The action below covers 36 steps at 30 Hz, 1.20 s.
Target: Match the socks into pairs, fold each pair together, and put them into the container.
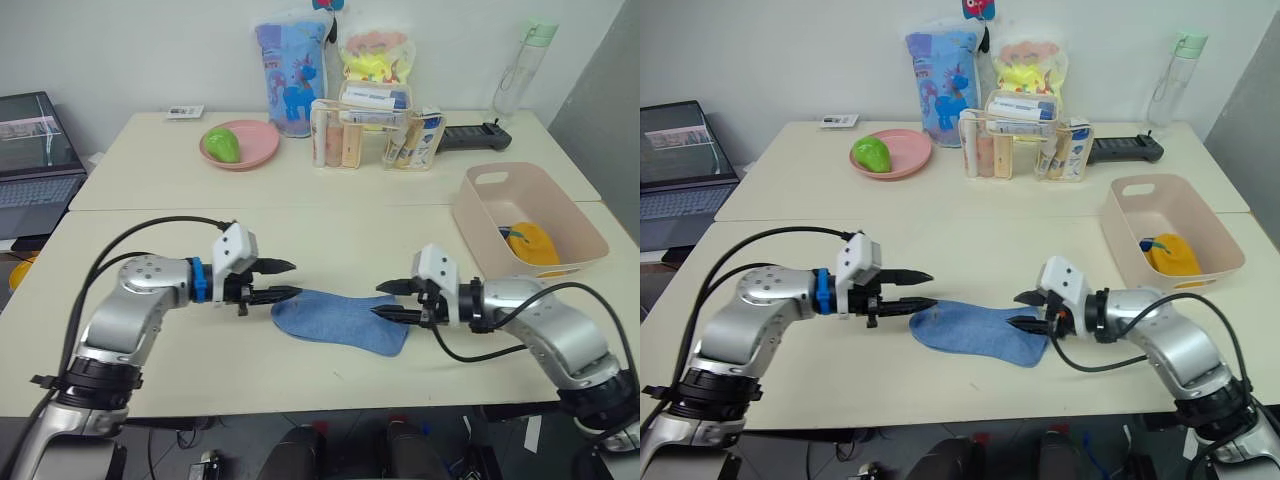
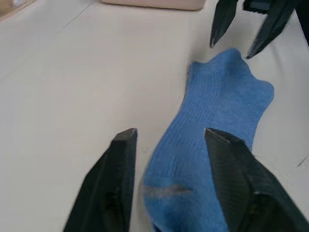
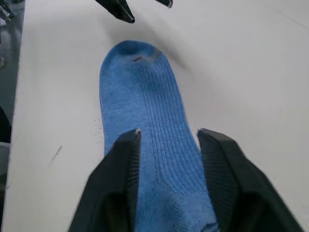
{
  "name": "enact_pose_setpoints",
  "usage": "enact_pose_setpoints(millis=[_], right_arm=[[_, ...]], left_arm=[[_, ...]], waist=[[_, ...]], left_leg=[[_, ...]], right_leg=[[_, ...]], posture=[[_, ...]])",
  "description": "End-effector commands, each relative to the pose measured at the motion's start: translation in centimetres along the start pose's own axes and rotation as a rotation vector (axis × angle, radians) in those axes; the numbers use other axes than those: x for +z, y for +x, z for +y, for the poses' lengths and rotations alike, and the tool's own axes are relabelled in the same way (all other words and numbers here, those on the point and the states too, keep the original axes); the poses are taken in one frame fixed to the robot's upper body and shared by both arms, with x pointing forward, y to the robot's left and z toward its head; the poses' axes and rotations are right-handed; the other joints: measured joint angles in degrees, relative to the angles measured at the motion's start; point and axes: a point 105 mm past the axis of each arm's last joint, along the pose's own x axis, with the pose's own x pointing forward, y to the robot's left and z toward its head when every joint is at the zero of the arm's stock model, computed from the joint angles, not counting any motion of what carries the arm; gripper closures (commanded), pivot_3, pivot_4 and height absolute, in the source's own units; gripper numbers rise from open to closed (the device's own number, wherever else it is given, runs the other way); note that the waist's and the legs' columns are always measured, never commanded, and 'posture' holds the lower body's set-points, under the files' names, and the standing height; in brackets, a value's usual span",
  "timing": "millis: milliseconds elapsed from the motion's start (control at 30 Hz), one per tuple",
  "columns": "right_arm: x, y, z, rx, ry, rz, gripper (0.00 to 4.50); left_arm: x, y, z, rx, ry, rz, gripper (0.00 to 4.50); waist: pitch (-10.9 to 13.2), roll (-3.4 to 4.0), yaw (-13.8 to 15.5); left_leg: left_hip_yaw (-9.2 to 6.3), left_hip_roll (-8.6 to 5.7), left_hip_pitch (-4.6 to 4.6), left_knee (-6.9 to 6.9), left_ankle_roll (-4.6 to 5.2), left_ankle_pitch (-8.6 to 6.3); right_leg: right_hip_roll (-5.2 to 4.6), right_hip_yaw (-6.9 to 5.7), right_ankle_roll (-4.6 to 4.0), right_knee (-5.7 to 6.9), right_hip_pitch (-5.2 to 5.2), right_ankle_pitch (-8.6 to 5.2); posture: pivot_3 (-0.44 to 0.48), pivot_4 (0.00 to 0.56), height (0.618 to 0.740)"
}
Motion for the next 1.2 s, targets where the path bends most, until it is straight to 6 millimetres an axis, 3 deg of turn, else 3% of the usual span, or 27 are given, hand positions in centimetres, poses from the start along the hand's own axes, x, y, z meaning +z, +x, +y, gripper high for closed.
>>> enact_pose_setpoints(millis=[33, 67, 133, 300, 567, 700, 800, 867, 967, 1100, 1133, 1200], right_arm=[[-1.3, 1.1, -0.1, -0.029, -0.033, 0.009, 3.96], [-1.7, 1.2, 0.0, -0.032, -0.025, 0.014, 4.35], [-3.3, 0.9, 0.1, -0.034, -0.029, 0.067, 4.5], [-5.8, -0.5, 0.2, -0.04, -0.064, 0.149, 4.5], [-5.2, -2.7, 0.2, -0.042, -0.035, 0.139, 4.5], [-3.0, -3.5, 0.3, -0.051, 0.027, 0.064, 4.5], [-2.5, -3.9, 0.1, -0.114, 0.079, 0.028, 3.9], [-2.5, -4.1, -0.1, -0.155, 0.116, 0.019, 3.23], [-3.5, -4.1, -0.1, -0.215, 0.161, 0.046, 2.15], [-5.1, -3.5, 0.3, -0.216, 0.213, 0.118, 0.78], [-5.4, -3.3, 0.4, -0.211, 0.223, 0.14, 0.76], [-5.7, -3.1, 0.4, -0.206, 0.222, 0.157, 0.76]], left_arm=[[-1.7, 1.7, -1.1, -0.006, 0.047, 0.018, 3.53], [-2.4, 1.9, -1.5, -0.013, 0.042, 0.031, 3.88], [-3.8, 1.7, -1.2, 0.024, 0.006, 0.065, 4.48], [-5.9, 0.8, -0.6, 0.075, -0.012, 0.139, 4.48], [-5.7, -0.9, -0.8, 0.086, -0.069, 0.108, 4.48], [-4.5, -1.0, -1.3, 0.076, -0.098, 0.053, 4.48], [-4.3, -1.1, -1.5, 0.099, -0.107, 0.049, 4.5], [-4.0, -1.3, -1.5, 0.11, -0.11, 0.035, 4.5], [-2.9, -1.4, -2.2, 0.097, -0.141, -0.022, 3.89], [-1.9, -1.1, -1.6, 0.156, -0.087, -0.057, 2.64], [-1.9, -1.1, -1.3, 0.171, -0.076, -0.054, 2.21], [-2.1, -1.0, -1.0, 0.175, -0.074, -0.04, 1.8]], waist=[[0.0, 0.0, 0.0], [0.0, 0.0, 0.0], [0.0, 0.0, 0.0], [0.0, -0.03, 0.2], [-0.1, -0.02, 0.6], [-0.1, -0.02, 0.9], [-0.1, -0.02, 1.0], [-0.1, -0.02, 1.0], [-0.1, -0.02, 1.1], [-0.1, -0.01, 1.3], [0.0, -0.01, 1.3], [-0.1, -0.01, 1.3]], left_leg=[[-0.01, 0.0, -0.01, 0.01, 0.0, 0.0], [0.01, 0.0, 0.0, 0.0, 0.0, 0.0], [0.0, 0.0, -0.01, -0.02, 0.0, 0.0], [-0.02, -0.01, 0.07, 0.02, 0.0, 0.0], [-0.04, 0.0, 0.1, 0.0, 0.0, 0.0], [-0.03, 0.0, 0.07, 0.0, 0.0, 0.0], [-0.05, 0.0, 0.04, -0.02, 0.0, 0.0], [-0.04, 0.0, 0.05, -0.02, 0.0, 0.0], [-0.04, 0.0, 0.05, -0.02, 0.0, 0.0], [-0.04, 0.0, 0.05, -0.02, 0.0, 0.0], [-0.04, 0.0, 0.07, -0.02, 0.0, 0.0], [-0.02, 0.0, 0.08, -0.02, 0.0, 0.0]], right_leg=[[0.0, 0.0, 0.0, 0.0, 0.0, 0.0], [0.0, 0.01, 0.0, 0.01, -0.01, 0.0], [0.01, 0.01, 0.0, 0.02, -0.04, 0.0], [0.01, 0.0, 0.0, 0.03, 0.05, 0.0], [0.01, 0.0, 0.0, 0.02, 0.07, 0.0], [0.01, 0.01, 0.0, 0.02, 0.06, 0.0], [0.01, 0.01, 0.0, 0.01, 0.02, 0.0], [0.01, 0.01, 0.0, 0.01, 0.04, 0.0], [0.01, 0.01, 0.0, 0.01, 0.04, 0.0], [0.01, 0.02, 0.0, 0.01, 0.04, 0.0], [0.01, 0.01, 0.0, 0.02, 0.07, 0.0], [0.01, 0.02, 0.0, 0.02, 0.06, 0.0]], posture=[[0.0, 0.15, 0.74], [0.0, 0.15, 0.74], [0.0, 0.15, 0.74], [0.0, 0.15, 0.74], [0.0, 0.15, 0.74], [0.0, 0.15, 0.74], [0.0, 0.15, 0.74], [0.0, 0.15, 0.74], [0.0, 0.15, 0.74], [0.0, 0.15, 0.74], [0.0, 0.15, 0.74], [0.0, 0.15, 0.74]])
